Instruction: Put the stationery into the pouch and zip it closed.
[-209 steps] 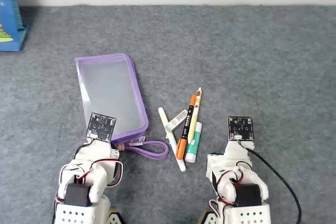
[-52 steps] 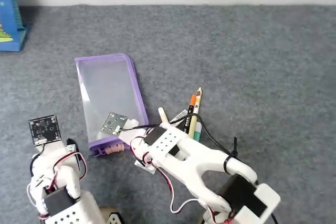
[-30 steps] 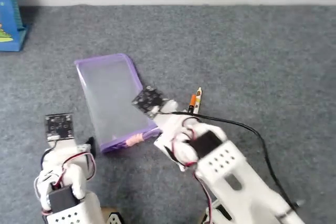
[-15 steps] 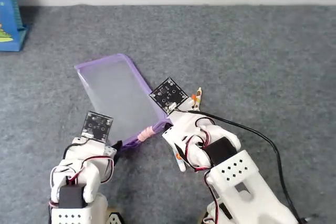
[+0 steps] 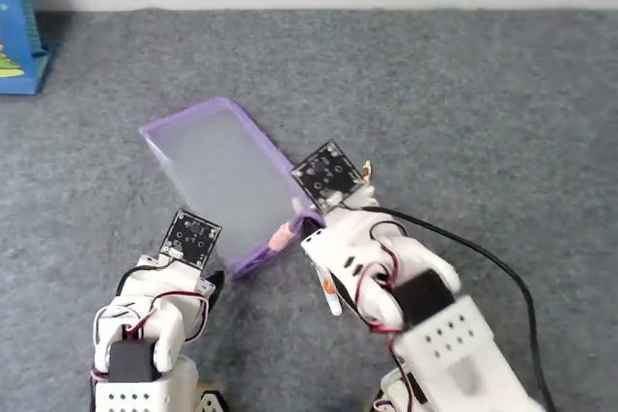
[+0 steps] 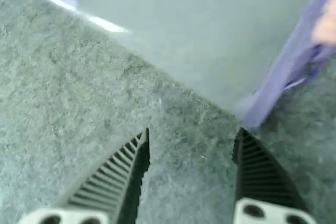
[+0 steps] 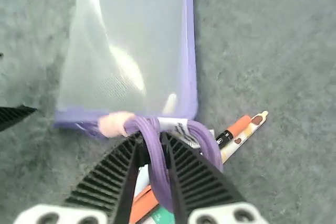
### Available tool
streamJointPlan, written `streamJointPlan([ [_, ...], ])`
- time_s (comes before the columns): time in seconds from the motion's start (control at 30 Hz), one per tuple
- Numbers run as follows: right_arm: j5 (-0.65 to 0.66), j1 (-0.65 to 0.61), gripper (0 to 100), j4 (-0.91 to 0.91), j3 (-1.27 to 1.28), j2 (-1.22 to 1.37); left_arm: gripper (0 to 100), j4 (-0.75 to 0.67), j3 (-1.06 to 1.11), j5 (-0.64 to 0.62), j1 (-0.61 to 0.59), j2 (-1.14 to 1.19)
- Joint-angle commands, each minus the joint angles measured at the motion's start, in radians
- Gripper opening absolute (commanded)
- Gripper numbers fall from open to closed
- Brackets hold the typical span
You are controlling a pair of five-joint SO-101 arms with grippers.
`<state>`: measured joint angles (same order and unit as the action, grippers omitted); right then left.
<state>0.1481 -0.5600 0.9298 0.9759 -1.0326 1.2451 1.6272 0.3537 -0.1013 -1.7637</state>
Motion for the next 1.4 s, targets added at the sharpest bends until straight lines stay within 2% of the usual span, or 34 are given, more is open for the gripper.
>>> streamJointPlan([
  [0.0,-0.021,0.008,0.9,0.038,-0.009,-0.105,25,-0.002,-0.013,0.009,0.000,-0.011],
  [0.2,-0.021,-0.045,0.9,0.053,0.009,-0.147,25,0.011,-0.025,-0.006,0.091,-0.011],
  [0.4,-0.023,-0.051,0.9,0.041,0.003,-0.156,25,0.009,-0.053,-0.192,0.201,-0.011],
  [0.6,-0.023,-0.053,0.9,0.007,0.003,-0.156,25,-0.061,-0.050,-0.382,0.299,-0.011],
  [0.7,-0.023,-0.053,0.9,0.008,0.003,-0.156,25,-0.121,0.004,-0.384,0.350,-0.011],
  [0.83,-0.023,-0.056,0.9,0.015,0.003,-0.156,25,-0.178,0.022,-0.385,0.353,-0.011],
  [1.03,-0.023,-0.122,0.9,0.038,0.003,-0.157,25,-0.180,0.022,-0.387,0.353,-0.011],
  [1.37,-0.020,-0.120,0.9,0.038,0.003,-0.170,23,-0.146,-0.007,-0.373,0.296,-0.003],
])
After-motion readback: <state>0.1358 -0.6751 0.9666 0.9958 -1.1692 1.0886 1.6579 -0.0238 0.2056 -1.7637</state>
